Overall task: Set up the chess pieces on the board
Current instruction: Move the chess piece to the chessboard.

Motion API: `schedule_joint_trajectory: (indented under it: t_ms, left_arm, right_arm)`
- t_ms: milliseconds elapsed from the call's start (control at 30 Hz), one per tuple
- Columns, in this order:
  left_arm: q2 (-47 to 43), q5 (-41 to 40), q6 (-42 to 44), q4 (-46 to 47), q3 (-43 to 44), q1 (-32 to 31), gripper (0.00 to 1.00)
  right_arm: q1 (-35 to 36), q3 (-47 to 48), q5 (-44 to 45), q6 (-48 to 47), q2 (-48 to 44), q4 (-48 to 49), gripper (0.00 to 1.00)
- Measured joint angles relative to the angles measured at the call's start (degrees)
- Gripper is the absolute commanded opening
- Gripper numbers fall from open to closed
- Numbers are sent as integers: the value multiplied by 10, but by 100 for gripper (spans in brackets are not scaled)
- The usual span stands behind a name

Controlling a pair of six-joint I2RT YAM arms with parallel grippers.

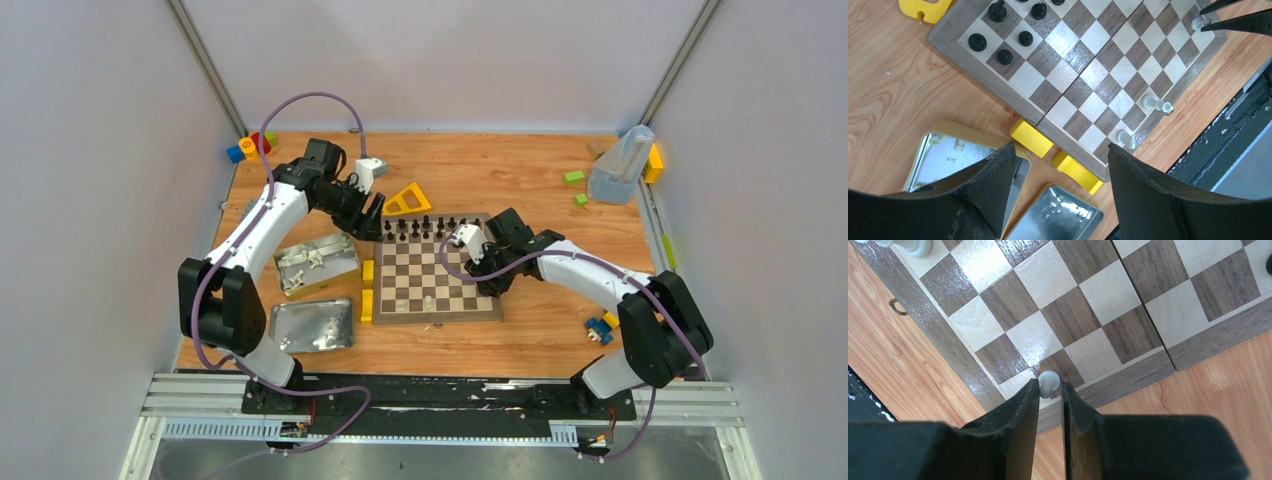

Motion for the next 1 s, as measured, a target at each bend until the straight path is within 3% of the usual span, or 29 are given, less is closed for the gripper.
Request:
schedule_joint_trajectory:
  t_ms: [400, 667, 800, 1000]
  left_arm:
    - [-8, -9, 3, 0, -6, 0, 76]
    - [-11, -23, 7, 2, -12, 0, 86]
    - [-23, -49, 13, 3, -30, 1, 86]
    - [-57, -110, 29, 17, -83, 16, 81]
  right_arm:
    - [0, 2, 1, 0, 10, 2, 23]
    - [0, 3, 1, 5, 10, 3, 36]
    - [0, 11, 0, 11, 3, 2, 47]
    - [-3, 42, -9, 12, -41, 2, 50]
